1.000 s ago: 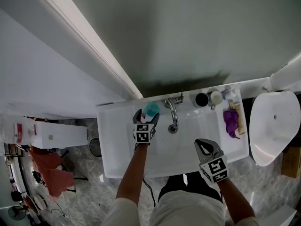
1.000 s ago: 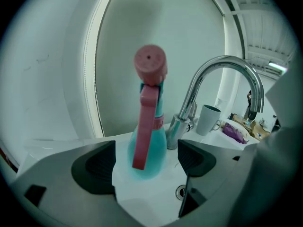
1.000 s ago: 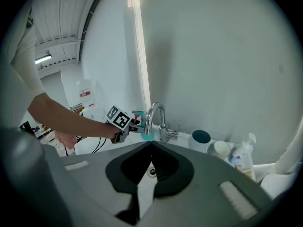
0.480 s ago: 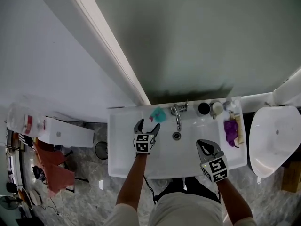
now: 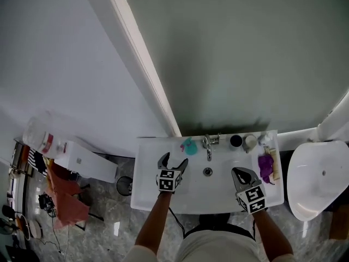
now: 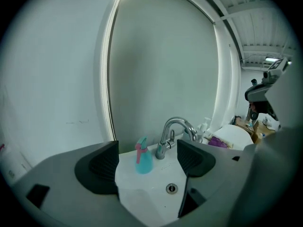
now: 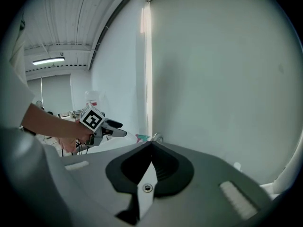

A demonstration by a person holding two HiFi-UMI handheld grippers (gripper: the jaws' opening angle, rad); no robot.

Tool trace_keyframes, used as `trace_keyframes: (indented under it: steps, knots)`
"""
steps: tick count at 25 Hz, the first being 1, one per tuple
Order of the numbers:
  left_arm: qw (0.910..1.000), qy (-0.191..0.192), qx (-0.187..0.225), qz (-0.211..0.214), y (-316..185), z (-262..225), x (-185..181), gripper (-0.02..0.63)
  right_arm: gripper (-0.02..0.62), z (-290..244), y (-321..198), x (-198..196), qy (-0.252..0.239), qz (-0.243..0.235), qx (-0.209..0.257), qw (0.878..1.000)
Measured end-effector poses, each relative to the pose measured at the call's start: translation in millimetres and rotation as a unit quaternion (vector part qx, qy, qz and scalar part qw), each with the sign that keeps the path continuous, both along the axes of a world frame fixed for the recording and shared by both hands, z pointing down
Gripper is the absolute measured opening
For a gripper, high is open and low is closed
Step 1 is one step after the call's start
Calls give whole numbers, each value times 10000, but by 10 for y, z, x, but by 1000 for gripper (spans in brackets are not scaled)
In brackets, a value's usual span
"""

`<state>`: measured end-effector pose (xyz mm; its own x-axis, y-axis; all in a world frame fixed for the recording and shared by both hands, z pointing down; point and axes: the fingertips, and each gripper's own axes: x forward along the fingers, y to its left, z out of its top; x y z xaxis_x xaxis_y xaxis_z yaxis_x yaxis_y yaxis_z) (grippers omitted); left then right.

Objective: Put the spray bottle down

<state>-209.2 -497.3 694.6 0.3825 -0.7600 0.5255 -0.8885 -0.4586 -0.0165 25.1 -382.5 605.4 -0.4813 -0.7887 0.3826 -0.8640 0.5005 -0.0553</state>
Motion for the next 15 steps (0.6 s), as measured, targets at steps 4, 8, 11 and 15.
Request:
trace_keyframes:
  steps: [4, 8, 11, 15]
  knots:
    - [9998, 36, 167, -68, 226, -289, 12, 327, 11, -121, 69, 136, 29, -16, 126, 9999]
    - [9993, 109, 302, -165, 419, -580, 45, 261, 11, -239, 110, 275, 64, -85, 216, 9997]
    - [9992, 193, 197, -306, 569, -711, 51, 258, 11, -325, 130, 380, 38, -111, 296, 9995]
    - [9982, 316, 268, -428, 764, -953, 28, 205, 11, -488, 135, 483, -65, -133, 404, 9991]
